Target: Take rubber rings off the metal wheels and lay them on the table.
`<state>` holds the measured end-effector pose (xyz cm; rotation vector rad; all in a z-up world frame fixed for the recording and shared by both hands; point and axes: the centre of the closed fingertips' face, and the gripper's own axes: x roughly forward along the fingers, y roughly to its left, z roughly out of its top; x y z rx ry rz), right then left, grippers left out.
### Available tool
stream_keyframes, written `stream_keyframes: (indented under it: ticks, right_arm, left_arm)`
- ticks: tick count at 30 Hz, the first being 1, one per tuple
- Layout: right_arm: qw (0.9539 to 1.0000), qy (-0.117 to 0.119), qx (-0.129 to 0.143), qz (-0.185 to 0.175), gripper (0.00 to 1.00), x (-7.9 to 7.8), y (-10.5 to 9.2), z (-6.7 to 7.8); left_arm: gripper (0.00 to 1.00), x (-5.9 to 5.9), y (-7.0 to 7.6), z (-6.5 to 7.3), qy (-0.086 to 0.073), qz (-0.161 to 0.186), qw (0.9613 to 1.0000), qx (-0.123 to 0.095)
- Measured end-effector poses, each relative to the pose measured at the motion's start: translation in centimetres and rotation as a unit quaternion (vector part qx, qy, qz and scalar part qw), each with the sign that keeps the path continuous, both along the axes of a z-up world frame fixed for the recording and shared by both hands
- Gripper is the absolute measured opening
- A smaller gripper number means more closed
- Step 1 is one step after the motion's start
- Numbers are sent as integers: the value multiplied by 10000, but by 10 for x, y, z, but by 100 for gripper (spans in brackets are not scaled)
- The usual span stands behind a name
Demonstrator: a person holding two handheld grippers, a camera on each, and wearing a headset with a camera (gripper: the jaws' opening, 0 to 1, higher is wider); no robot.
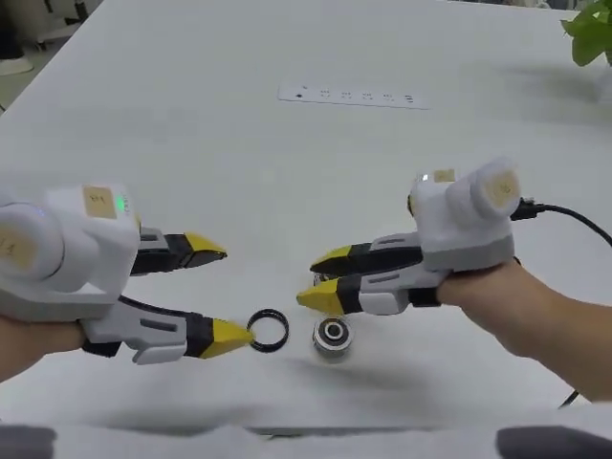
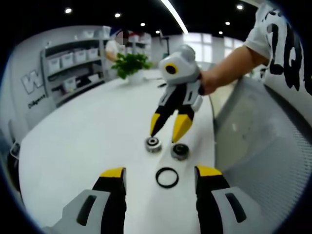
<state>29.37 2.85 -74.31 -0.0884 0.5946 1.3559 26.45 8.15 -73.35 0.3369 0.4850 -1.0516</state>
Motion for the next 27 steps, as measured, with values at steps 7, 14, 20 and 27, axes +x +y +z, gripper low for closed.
stream_keyframes:
  ticks: [7,14,20,27]
  right_arm:
    - [9995,-160,149,-230,34,7,-13,19]
    - [9985,-336,182,-394,40,9,-26,29]
    - [9978,-468,147,-455,46,7,-38,32]
    - [9966,-605,92,-559,54,5,-53,31]
  left_arm:
    - [58,5,2,10,-95,67,9999,-30]
    - [58,11,4,19,-188,146,9997,-71]
    - [59,14,5,24,-248,184,9995,-93]
    - [60,15,4,29,-295,208,9993,-110]
